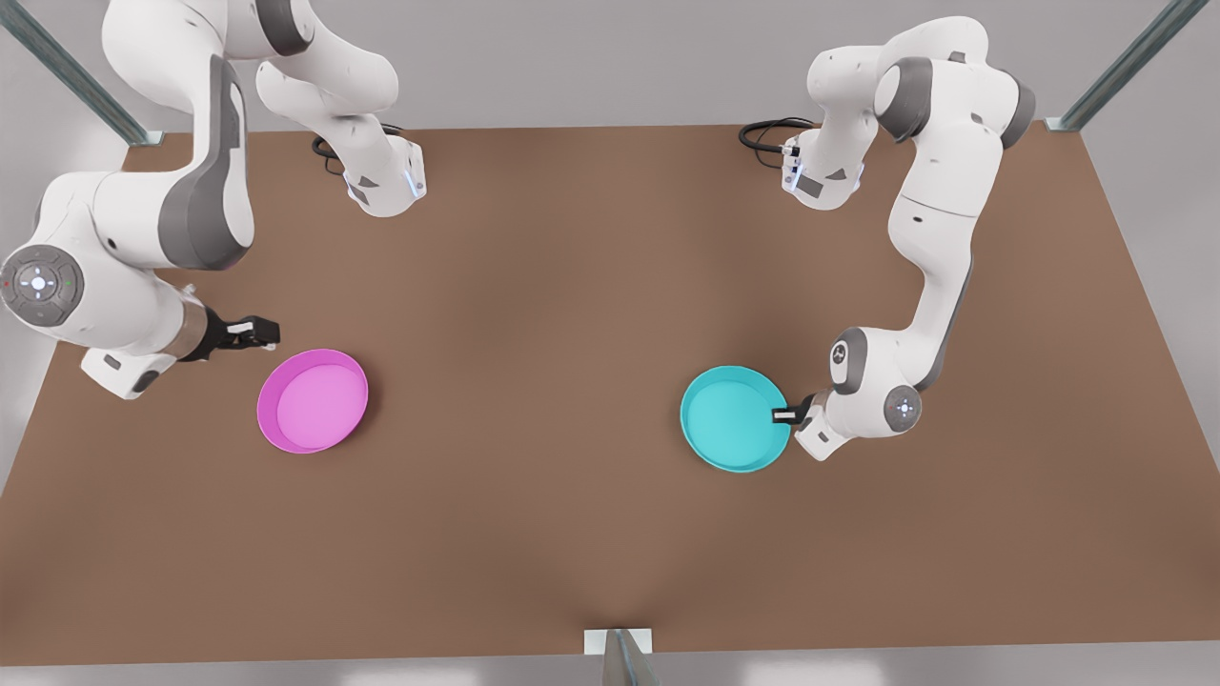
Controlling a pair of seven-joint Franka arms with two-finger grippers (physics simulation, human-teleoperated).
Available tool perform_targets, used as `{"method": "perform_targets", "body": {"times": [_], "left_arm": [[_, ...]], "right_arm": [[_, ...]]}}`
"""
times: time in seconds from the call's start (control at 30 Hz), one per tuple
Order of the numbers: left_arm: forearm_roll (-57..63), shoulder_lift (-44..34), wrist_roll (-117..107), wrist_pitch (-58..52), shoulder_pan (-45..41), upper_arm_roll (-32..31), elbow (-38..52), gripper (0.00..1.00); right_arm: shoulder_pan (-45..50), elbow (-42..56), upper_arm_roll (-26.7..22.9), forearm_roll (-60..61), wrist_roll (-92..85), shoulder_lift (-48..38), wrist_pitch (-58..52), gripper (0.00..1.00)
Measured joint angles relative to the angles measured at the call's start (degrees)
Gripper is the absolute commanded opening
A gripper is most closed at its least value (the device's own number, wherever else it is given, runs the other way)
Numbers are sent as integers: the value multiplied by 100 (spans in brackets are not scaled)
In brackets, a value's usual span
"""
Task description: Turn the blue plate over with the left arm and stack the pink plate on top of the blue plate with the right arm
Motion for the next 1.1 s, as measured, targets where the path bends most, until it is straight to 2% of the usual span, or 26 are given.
{"method": "perform_targets", "body": {"times": [0.33, 0.67, 0.7, 0.73, 0.87, 1.1], "left_arm": [[-940, -106, 75, -102, -43, 8, 84, 21], [-1252, -497, 230, -821, -270, 12, 165, 21], [-1454, -496, 297, -822, -274, 13, 170, 29], [-1812, -405, 551, -806, -230, 10, 289, 99], [-3214, -196, 539, -579, 77, 1, 320, 100], [-903, 18, 207, -66, 56, 3, 311, 100]], "right_arm": [[32, -62, 8, -9, 0, 10, 22, 100], [52, -62, 8, -9, 0, 17, 22, 100], [51, -62, 8, -9, 0, 17, 22, 100], [51, -62, 8, -9, 0, 17, 22, 100], [51, -62, 8, -9, 0, 17, 13, 100], [51, -44, 16, -4, 0, 14, -17, 100]]}}
